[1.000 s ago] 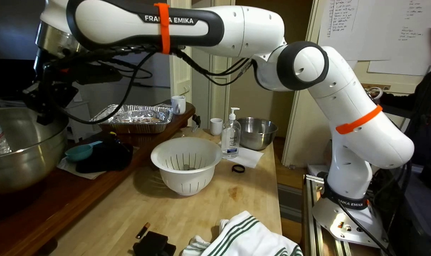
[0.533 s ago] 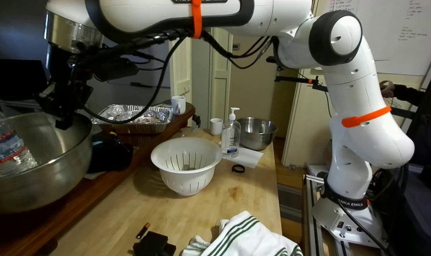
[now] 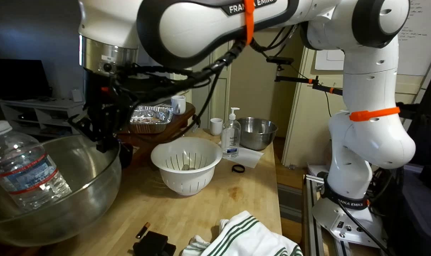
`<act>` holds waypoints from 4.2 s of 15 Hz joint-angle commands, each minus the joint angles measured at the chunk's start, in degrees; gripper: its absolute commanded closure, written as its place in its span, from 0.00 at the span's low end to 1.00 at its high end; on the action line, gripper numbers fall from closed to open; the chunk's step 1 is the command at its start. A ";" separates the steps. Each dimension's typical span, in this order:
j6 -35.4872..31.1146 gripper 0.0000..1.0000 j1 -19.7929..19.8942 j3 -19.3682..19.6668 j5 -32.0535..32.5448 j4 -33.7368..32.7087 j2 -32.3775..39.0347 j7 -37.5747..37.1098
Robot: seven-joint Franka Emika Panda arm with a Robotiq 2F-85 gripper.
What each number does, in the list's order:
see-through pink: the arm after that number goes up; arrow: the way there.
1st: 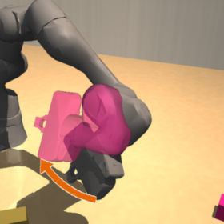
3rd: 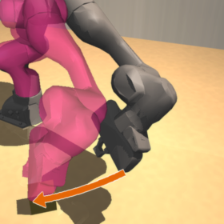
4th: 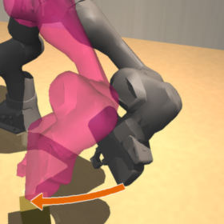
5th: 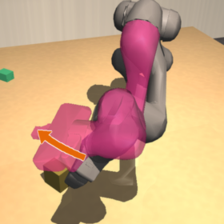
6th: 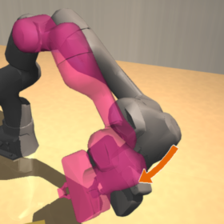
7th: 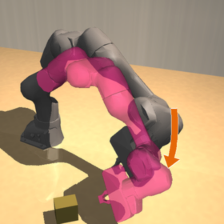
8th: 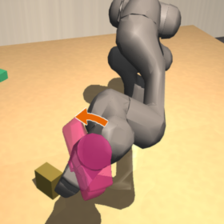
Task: Put the silver bowl on the tabletop.
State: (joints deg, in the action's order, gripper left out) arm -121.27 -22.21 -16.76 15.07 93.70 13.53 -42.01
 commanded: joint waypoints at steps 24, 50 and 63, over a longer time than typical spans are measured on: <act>-17.93 0.98 4.51 -0.56 -12.42 55.69 -36.97 -3.47; -22.48 0.98 14.23 -4.56 -5.31 64.28 -36.99 -8.29; -32.53 0.98 19.17 -6.58 6.01 61.03 -28.59 -15.06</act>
State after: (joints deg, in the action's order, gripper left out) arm -150.62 -4.57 -22.87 18.08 155.77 -15.26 -53.44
